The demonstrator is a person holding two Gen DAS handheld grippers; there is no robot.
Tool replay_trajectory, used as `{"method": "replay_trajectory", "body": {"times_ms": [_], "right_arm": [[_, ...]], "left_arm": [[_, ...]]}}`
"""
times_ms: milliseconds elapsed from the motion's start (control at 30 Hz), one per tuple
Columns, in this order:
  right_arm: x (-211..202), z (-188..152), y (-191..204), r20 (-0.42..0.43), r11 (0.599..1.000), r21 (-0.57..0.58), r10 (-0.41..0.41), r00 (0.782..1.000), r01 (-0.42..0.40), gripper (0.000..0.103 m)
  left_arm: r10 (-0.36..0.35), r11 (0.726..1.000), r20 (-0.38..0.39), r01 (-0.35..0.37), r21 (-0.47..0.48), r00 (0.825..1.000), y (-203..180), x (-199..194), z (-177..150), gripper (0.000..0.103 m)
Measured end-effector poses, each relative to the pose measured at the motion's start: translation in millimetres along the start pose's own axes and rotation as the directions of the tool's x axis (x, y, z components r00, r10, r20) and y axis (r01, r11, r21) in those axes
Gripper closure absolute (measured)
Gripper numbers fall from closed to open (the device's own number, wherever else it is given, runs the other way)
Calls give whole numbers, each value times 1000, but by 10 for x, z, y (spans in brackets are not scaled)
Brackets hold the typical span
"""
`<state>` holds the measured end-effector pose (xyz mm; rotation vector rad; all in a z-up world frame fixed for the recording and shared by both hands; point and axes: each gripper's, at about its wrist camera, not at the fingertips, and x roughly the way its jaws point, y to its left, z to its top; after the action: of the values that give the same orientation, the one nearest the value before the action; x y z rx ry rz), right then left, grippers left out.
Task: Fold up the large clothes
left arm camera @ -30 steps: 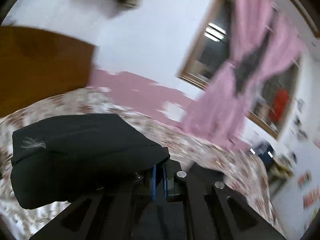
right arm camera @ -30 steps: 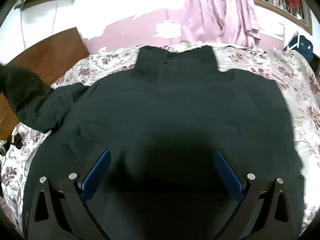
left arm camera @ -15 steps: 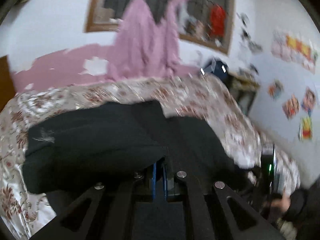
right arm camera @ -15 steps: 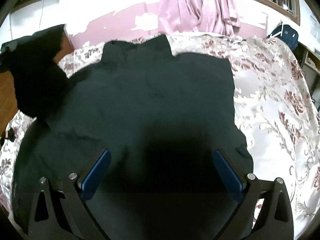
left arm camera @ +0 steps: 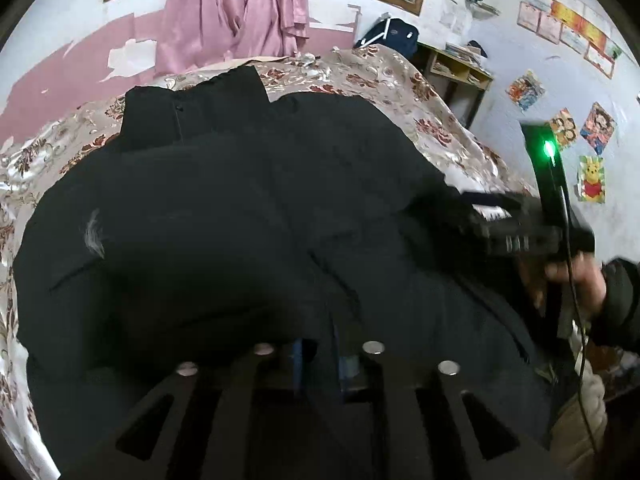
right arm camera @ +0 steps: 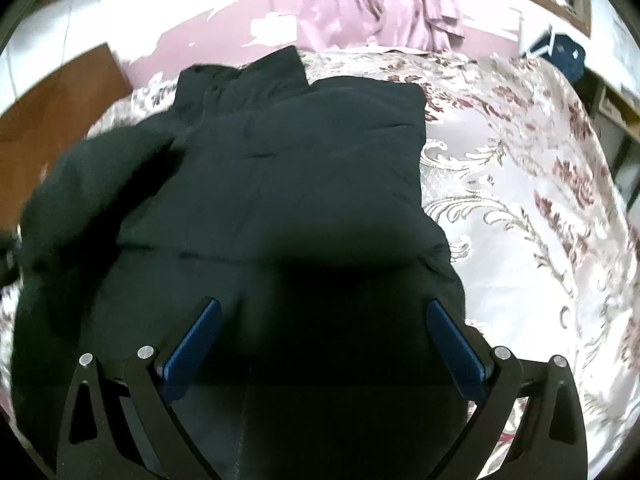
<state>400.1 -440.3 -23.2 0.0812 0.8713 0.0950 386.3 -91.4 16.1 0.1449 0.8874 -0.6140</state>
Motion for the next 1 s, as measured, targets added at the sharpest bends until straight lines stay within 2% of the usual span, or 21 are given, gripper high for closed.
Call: {"method": "replay_trajectory", "body": {"times_ms": [33, 67, 133, 200, 333, 467, 533, 633, 700, 767, 833, 900, 933, 1000], "right_arm": [[9, 15, -3, 4, 1000, 23, 12, 1000, -12, 3], [16, 34, 9, 11, 999, 45, 29, 1000, -29, 3], [32, 37, 70, 22, 996, 68, 57, 998, -59, 3], [50, 43, 136, 28, 994, 76, 75, 997, -77, 3], [6, 47, 358, 60, 990, 63, 119, 991, -123, 3], [-97, 10, 701, 113, 989, -16, 145, 983, -145, 3], [-159, -25, 886, 136, 987, -59, 156, 978, -150, 3], [-286, -117, 1262, 183, 976, -158, 177, 967, -149, 3], [-347, -196, 1556, 196, 960, -237, 196, 961, -147, 3], [-370, -272, 1862, 178, 930, -335, 224, 958, -155, 3], [-385, -340, 2133, 163, 896, -419, 231, 959, -145, 3], [-391, -409, 2395, 176, 862, -499, 201, 964, -89, 3], [-384, -433, 2531, 200, 844, -536, 168, 965, -36, 3], [-393, -438, 2699, 242, 824, -566, 142, 960, 20, 3]], "left_arm": [[-8, 1000, 2, 8, 2, 1000, -20, -12, -39, 63], [-20, 1000, 12, 20, 4, 1000, -64, -54, -113, 57], [-28, 1000, 29, 28, 6, 999, -107, -132, -191, 30], [-30, 999, 61, 31, -10, 998, -131, -248, -279, 24], [-33, 992, 102, 45, -118, 994, 2, -507, -491, 22], [92, 960, 113, -58, -273, 989, 346, -757, -659, 20], [183, 912, 89, -135, -388, 979, 634, -871, -716, 20], [309, 815, 50, -237, -529, 950, 1065, -1001, -755, 20], [350, 757, 38, -259, -599, 936, 1316, -1059, -756, 20], [368, 718, 39, -257, -647, 929, 1512, -1081, -735, 20], [376, 702, 36, -259, -663, 926, 1639, -1068, -688, 20], [368, 699, 33, -253, -669, 929, 1706, -1027, -640, 20], [366, 698, 30, -253, -670, 930, 1726, -997, -631, 20], [373, 693, 15, -268, -669, 928, 1777, -939, -588, 19]]}}
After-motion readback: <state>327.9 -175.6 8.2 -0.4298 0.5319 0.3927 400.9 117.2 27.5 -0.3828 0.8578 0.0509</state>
